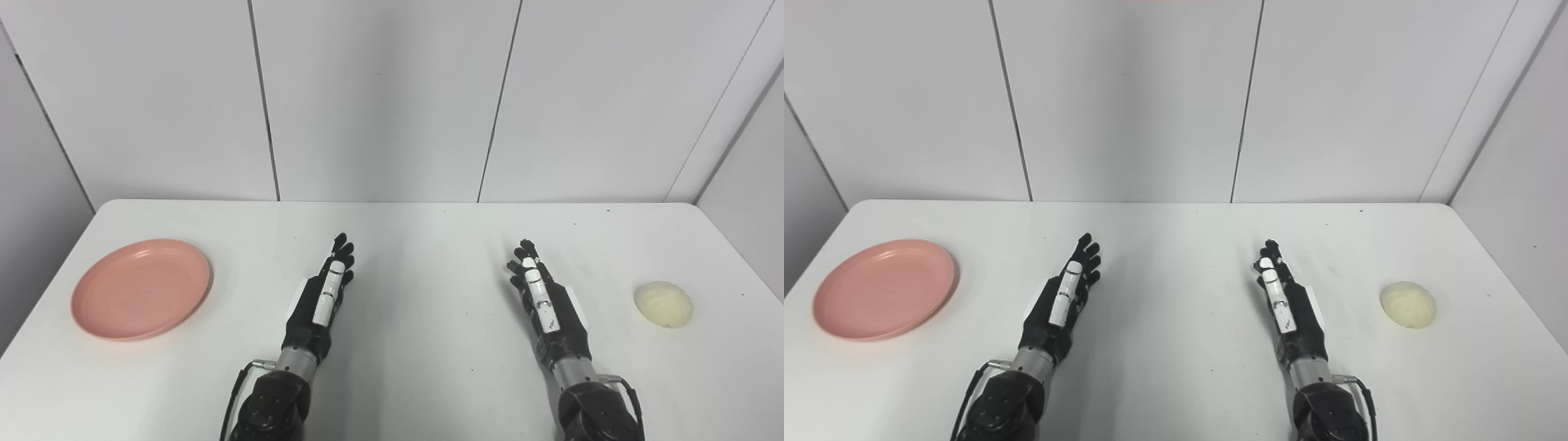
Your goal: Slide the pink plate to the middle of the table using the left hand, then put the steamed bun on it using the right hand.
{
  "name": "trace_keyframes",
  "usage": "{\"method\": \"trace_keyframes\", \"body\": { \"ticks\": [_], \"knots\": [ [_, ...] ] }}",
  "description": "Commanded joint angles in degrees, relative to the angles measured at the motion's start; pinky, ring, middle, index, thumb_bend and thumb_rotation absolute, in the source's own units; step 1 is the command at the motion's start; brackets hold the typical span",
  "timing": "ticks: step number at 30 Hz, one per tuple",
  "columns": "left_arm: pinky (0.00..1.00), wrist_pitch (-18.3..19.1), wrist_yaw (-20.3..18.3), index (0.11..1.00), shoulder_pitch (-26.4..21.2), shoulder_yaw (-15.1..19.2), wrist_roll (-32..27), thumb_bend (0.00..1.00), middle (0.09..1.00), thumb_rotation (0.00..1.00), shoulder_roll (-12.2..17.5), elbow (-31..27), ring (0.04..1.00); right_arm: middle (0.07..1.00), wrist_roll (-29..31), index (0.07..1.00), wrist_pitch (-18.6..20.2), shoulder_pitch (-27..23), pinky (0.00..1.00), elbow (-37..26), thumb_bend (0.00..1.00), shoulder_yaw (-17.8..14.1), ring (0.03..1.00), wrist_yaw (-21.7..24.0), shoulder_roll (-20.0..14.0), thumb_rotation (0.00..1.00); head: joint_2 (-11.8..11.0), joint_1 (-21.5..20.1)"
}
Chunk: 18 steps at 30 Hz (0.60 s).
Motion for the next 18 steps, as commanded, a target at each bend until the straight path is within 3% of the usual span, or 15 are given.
{"method": "trace_keyframes", "body": {
  "ticks": [1,18],
  "knots": [
    [1.0,1.68,-0.26,1.0,0.7,0.11,-0.29,0.5,1.0,1.0,0.35,0.51,1.0,0.959,-0.28,0.965,-0.13,-1.95,0.97,-2.18,0.63,0.04,0.931,0.15,-0.6,0.89,-0.07,0.01],
    [1.0,1.54,-0.41,1.0,0.81,0.03,-0.22,0.5,1.0,1.0,0.46,0.28,1.0,0.952,0.28,0.957,-0.32,-1.96,0.95,-2.03,0.63,-0.33,0.921,-0.1,-0.21,0.87,-0.03,0.17]
  ]
}}
